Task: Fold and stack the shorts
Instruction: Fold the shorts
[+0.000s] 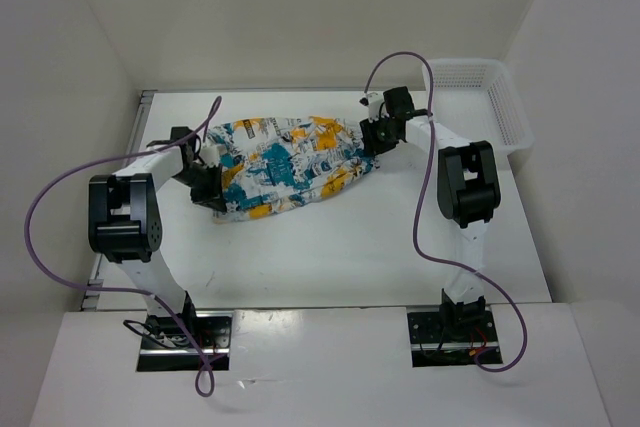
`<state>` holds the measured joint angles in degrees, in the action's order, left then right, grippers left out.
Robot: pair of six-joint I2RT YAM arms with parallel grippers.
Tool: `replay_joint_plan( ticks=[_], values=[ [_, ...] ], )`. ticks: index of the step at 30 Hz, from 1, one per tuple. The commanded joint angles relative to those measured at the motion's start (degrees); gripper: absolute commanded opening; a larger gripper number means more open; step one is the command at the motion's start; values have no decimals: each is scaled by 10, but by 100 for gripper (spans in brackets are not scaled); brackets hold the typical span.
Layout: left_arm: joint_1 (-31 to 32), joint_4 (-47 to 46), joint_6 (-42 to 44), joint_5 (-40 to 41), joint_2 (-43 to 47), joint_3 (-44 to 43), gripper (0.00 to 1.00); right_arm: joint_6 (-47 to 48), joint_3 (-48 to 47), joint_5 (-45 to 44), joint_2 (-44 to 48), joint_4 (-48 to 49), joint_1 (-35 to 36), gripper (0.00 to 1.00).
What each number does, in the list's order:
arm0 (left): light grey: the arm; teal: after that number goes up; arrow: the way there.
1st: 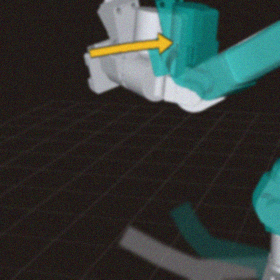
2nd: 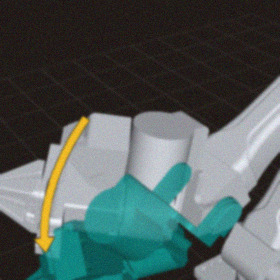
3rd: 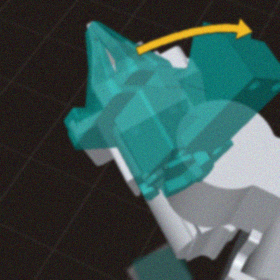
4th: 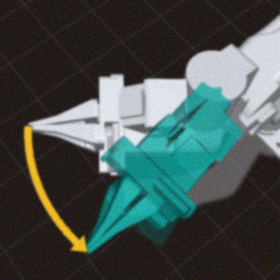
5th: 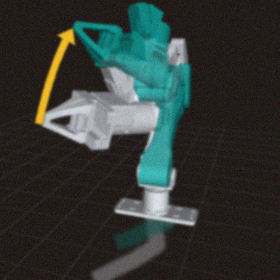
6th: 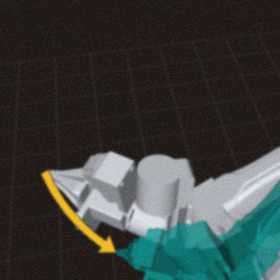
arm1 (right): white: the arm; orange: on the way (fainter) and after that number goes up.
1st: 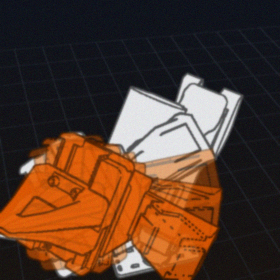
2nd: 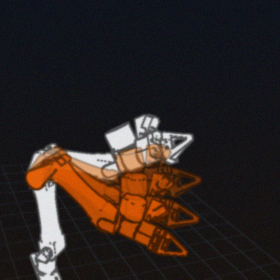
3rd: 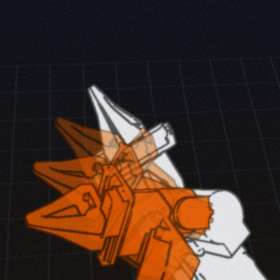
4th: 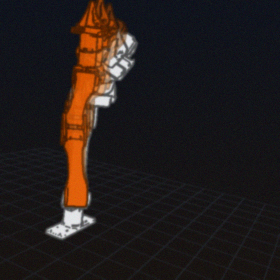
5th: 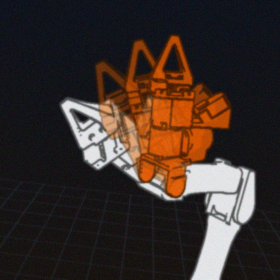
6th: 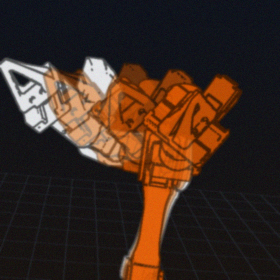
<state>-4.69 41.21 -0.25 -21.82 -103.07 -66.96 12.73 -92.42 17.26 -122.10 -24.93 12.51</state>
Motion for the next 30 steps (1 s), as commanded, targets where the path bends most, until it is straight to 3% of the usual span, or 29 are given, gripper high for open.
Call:
replay_joint_plan(
  ticks=[1, 5, 15, 21, 26, 30],
  values=[
    [3, 12, 3, -15, 13, -29, 0, 6, 3, 8, 19, -11, 4, 36],
    [-2, 23, 3, -15, 28, -49, 0, 11, -9, -19, 19, 0, 4, 18],
    [-32, 119, 3, -16, 60, -148, 0, 105, -62, -5, 69, -45, 4, 7],
    [-55, 207, 3, -8, 86, -161, 0, 163, -69, -5, 100, -86, -1, 5],
    [-42, 250, 3, -2, 86, -92, 0, 216, -23, 32, 124, -138, -1, 5],
    [-22, 228, 3, 9, 73, -51, 0, 231, 21, 27, 129, -144, -1, 13]
  ],
)
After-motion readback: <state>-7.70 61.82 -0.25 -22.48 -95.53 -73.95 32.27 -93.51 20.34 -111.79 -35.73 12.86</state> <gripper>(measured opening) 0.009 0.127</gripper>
